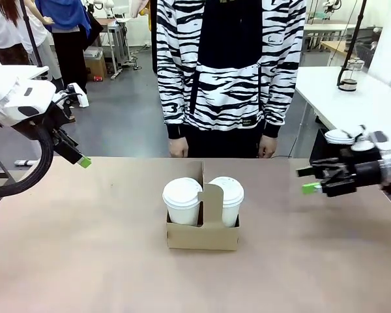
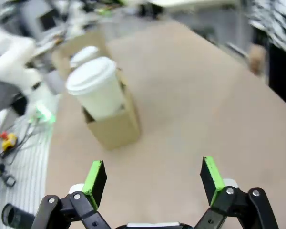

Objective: Pour a drink into a cup and package it in a carrier.
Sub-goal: Insert the held 600 ml Paper Cup into the Cup Carrier.

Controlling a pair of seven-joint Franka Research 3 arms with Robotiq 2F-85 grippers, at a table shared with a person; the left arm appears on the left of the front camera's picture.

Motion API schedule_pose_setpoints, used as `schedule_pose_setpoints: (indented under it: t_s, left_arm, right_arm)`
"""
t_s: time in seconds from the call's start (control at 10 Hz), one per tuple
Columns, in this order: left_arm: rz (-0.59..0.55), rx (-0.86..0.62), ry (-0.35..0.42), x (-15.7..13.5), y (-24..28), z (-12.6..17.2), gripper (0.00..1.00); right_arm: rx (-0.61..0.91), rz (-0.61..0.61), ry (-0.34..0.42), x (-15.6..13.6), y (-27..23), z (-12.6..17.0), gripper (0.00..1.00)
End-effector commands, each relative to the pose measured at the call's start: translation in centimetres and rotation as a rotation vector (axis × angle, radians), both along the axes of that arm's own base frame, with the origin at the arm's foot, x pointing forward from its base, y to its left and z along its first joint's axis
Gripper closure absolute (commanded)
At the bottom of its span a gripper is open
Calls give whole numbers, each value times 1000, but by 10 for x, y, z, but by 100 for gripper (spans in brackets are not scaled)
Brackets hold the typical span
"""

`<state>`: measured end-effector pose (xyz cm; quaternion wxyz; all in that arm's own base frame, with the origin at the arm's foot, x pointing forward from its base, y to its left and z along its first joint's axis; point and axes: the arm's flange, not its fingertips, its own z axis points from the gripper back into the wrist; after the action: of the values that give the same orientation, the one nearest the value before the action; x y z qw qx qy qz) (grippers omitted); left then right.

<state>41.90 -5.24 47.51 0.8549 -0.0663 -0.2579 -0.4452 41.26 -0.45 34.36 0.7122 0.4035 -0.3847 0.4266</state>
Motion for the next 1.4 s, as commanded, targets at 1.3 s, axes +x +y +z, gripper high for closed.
schedule_pose_setpoints:
  t_s: [1.3]
  left_arm:
    - [12,10,5,0,1,2,0]
  right_arm:
    - [-178,-341,32,-13,-34,43,0]
